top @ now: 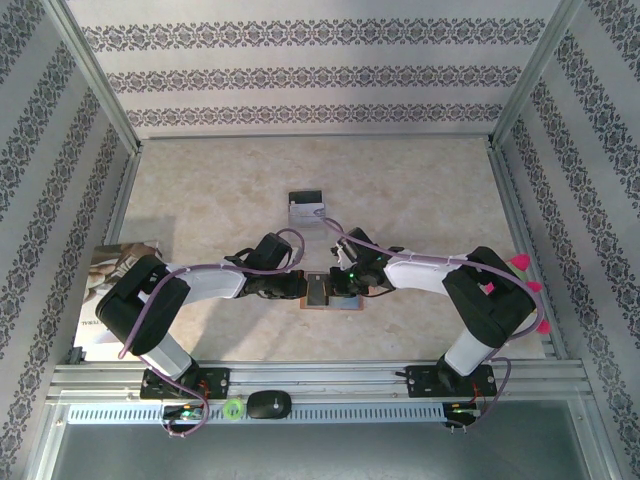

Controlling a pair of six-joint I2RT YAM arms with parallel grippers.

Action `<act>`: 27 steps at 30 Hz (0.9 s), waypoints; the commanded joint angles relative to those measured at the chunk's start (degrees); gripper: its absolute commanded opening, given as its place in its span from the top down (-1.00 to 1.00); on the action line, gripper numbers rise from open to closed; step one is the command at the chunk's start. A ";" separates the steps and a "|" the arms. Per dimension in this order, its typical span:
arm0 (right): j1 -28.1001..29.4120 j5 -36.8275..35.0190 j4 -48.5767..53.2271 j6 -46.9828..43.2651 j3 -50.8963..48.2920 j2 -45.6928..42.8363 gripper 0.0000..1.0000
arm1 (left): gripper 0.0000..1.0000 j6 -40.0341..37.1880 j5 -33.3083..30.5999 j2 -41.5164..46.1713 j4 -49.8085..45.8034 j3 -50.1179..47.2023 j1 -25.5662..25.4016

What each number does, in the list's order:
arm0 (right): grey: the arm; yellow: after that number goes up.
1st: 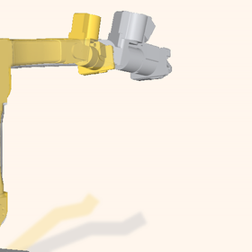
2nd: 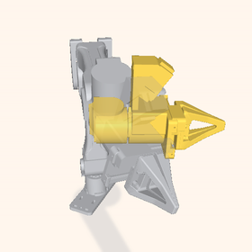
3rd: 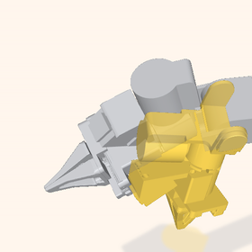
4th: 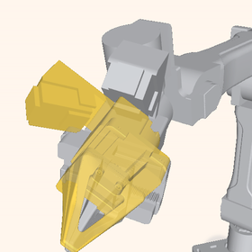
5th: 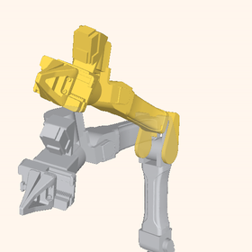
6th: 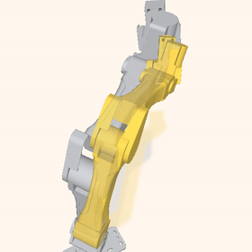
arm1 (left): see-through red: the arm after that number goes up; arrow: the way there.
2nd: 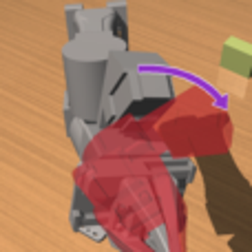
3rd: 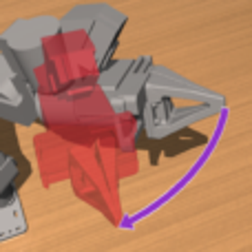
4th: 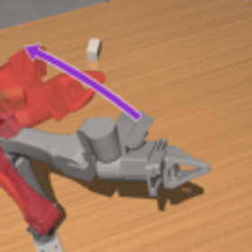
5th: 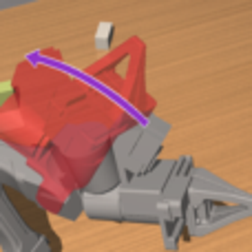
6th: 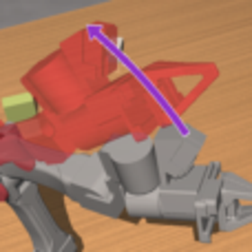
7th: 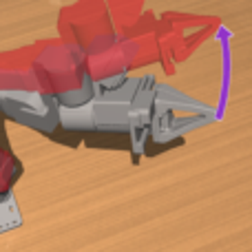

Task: Take the credit cards out of the card holder

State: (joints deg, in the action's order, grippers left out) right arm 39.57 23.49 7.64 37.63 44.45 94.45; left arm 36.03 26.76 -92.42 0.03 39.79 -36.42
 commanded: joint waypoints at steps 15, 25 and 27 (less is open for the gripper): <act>-0.67 -9.49 8.39 1.09 -2.41 -9.21 1.00 | 1.00 -0.45 -1.63 -0.45 -3.83 -0.59 -1.02; 0.31 -16.41 18.10 -1.08 2.37 -13.16 1.00 | 1.00 -0.55 -1.36 -0.65 -3.42 -0.67 -1.03; 0.68 -16.86 19.12 -1.56 3.22 -12.95 1.00 | 1.00 -0.62 -1.28 -0.72 -3.38 -0.69 -1.03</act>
State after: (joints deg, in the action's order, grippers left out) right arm 39.55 10.02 22.57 37.67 45.52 82.61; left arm 36.03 26.70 -92.40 -0.01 39.79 -36.45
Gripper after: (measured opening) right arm 0.058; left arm 0.051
